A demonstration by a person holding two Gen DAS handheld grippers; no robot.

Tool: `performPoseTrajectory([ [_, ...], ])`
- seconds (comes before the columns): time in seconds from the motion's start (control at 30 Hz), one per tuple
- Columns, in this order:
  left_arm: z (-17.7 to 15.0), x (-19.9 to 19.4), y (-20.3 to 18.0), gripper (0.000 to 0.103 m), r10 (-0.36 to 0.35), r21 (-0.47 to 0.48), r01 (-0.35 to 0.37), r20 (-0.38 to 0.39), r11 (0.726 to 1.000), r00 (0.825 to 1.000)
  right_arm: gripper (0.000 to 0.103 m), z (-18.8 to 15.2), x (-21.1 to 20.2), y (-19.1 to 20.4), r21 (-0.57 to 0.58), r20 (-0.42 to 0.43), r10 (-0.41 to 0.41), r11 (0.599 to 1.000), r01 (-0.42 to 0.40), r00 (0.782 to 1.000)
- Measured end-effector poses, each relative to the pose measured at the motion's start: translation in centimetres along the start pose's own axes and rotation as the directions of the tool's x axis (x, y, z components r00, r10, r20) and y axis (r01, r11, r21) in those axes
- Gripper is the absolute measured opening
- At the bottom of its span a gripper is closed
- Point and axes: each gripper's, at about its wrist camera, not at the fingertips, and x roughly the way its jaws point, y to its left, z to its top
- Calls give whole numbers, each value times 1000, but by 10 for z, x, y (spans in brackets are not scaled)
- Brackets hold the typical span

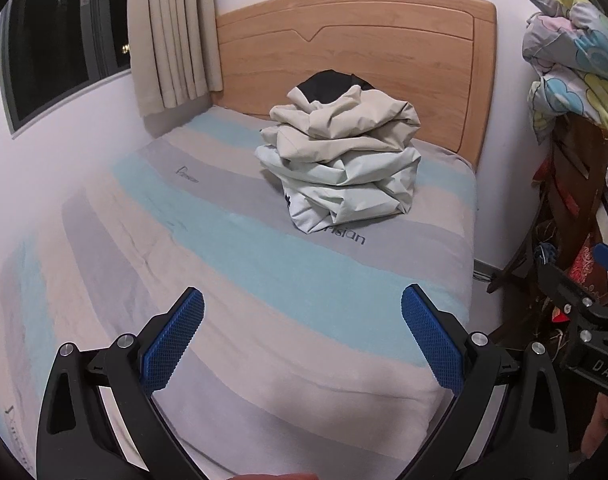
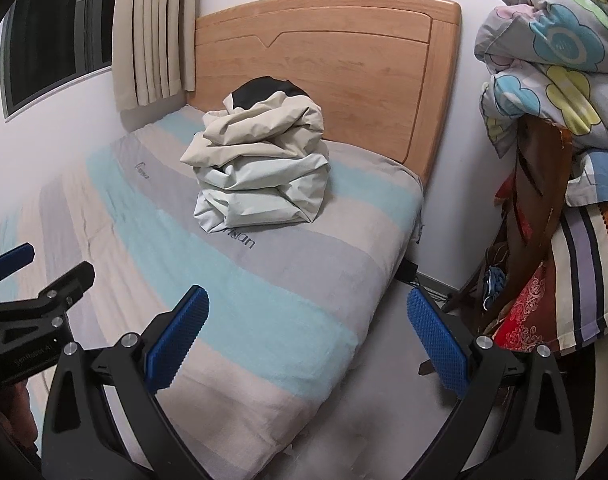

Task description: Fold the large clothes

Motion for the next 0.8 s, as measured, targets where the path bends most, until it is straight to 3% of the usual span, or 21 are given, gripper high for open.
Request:
performPoseTrajectory([
  [0.8,5,1,0,97,-46,-7,46,-36,999,998,96,3,-7,2,-7,-10,2,1000,-2,1000],
])
